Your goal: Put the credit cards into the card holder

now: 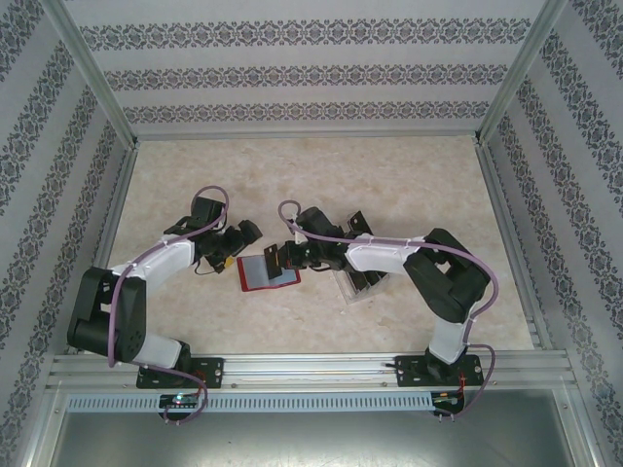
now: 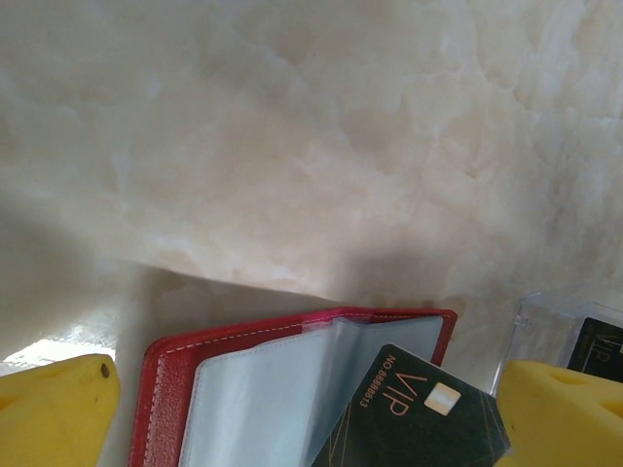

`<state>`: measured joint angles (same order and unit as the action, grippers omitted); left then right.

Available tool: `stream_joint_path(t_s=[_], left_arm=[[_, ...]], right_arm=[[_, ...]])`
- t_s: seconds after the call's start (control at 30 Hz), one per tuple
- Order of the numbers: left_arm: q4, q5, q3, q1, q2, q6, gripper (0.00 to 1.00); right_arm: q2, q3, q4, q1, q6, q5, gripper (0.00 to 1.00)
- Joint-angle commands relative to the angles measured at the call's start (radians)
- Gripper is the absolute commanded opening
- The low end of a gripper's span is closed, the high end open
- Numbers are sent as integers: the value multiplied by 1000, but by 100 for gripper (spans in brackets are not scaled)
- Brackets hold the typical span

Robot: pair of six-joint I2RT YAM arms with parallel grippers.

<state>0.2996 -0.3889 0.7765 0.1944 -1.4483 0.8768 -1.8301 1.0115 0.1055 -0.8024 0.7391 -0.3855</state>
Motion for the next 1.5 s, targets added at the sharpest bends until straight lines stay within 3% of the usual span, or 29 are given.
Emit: stream_joint_path(t_s=[0.0, 0.83, 1.13, 1.33, 1.47], left_arm=[[-9, -8, 22, -6, -17, -24, 100], [-24, -12, 25, -4, -53, -52, 100], [246, 197, 108, 4, 18, -170, 99], [397, 322, 120, 48, 34, -253, 91], [395, 329, 79, 70, 52, -250, 88]], right_arm=[[-25, -23, 52, 2, 20, -28, 0], [-53, -48, 88, 2, 115, -122, 0], [-83, -38, 72, 0, 132, -114, 0], [-84, -31, 65, 3, 134, -112, 0], [-84, -27, 64, 5, 134, -118, 0]])
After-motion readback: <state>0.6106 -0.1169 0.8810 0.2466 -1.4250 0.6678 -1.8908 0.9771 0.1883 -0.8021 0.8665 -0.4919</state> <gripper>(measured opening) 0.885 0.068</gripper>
